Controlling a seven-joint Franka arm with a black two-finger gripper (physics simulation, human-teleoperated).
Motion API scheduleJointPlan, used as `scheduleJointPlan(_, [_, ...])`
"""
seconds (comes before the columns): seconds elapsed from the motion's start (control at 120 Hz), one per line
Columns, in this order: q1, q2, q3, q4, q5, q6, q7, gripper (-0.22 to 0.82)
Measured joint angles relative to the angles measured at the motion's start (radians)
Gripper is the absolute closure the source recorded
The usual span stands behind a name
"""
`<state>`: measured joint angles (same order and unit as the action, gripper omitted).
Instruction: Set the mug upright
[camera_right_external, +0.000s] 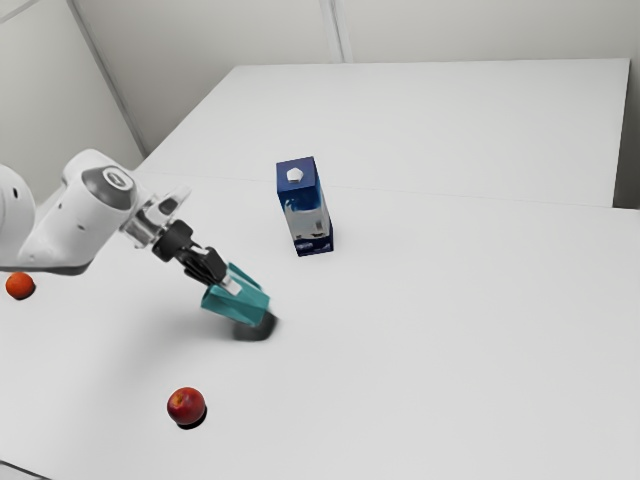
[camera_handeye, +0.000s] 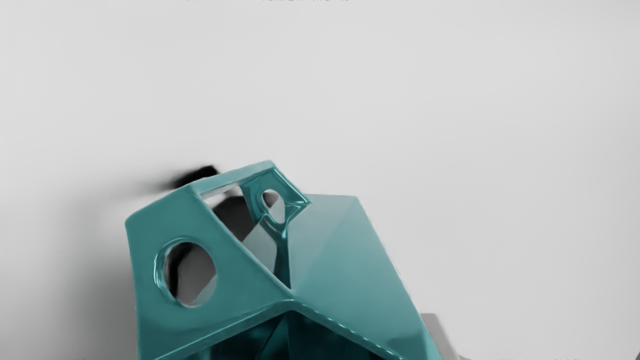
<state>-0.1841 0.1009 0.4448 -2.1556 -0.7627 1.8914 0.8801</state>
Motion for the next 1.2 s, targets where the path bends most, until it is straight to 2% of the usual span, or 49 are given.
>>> scheduleJointPlan(0.417, [-0.06,-0.057,0.0,-0.016,0.363,0.162,-0.166,0.77])
scheduleJointPlan(0.683, [-0.082,-0.068,0.005,-0.02,0.576,0.187,-0.295,0.77])
scheduleJointPlan(1.2, [-0.135,-0.065,0.006,-0.014,0.772,0.178,-0.43,0.78])
